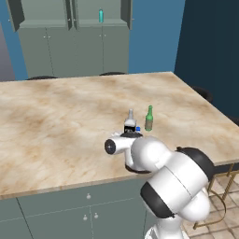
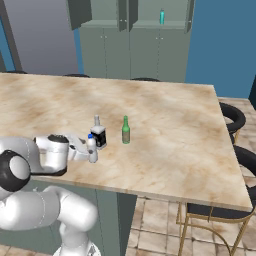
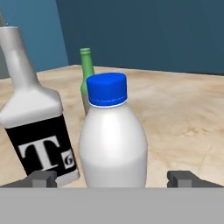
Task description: Sort all alcoholic drinks to one cabinet, and non-alcoholic drinks to the other.
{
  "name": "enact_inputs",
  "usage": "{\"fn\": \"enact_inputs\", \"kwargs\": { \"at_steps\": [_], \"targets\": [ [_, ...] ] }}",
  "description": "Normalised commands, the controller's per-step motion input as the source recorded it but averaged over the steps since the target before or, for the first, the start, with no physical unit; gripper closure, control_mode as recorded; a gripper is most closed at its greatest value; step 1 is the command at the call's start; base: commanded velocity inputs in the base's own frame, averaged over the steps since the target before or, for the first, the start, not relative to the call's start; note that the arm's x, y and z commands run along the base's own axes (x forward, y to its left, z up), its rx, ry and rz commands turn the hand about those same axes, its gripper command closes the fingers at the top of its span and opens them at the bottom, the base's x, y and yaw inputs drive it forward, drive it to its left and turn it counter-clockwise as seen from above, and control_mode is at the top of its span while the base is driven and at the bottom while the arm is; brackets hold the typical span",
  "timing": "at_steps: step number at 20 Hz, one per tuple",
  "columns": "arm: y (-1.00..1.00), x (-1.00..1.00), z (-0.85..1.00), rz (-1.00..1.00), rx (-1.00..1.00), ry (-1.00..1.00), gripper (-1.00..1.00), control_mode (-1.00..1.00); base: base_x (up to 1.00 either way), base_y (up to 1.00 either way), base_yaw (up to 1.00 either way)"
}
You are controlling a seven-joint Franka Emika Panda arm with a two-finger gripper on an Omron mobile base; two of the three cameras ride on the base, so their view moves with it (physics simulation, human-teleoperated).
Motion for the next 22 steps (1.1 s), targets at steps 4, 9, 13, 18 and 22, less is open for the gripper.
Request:
{"fn": "enact_inputs", "kwargs": {
  "at_steps": [4, 9, 13, 18, 22],
  "targets": [
    [-0.07, 0.10, -0.05, 0.00, 0.01, 0.00, -1.00, -1.00, 0.00, 0.00, 0.00],
    [-0.04, 0.10, -0.03, 0.00, 0.00, 0.00, -1.00, -1.00, 0.00, 0.00, 0.00],
    [0.00, 0.11, -0.04, 0.00, 0.00, 0.00, 1.00, -1.00, 0.00, 0.00, 0.00],
    [0.00, 0.05, -0.01, 0.00, 0.00, -0.01, 1.00, -1.00, 0.00, 0.00, 0.00],
    [0.00, 0.00, 0.00, 0.00, 0.00, 0.00, 1.00, -1.00, 0.00, 0.00, 0.00]
  ]
}}
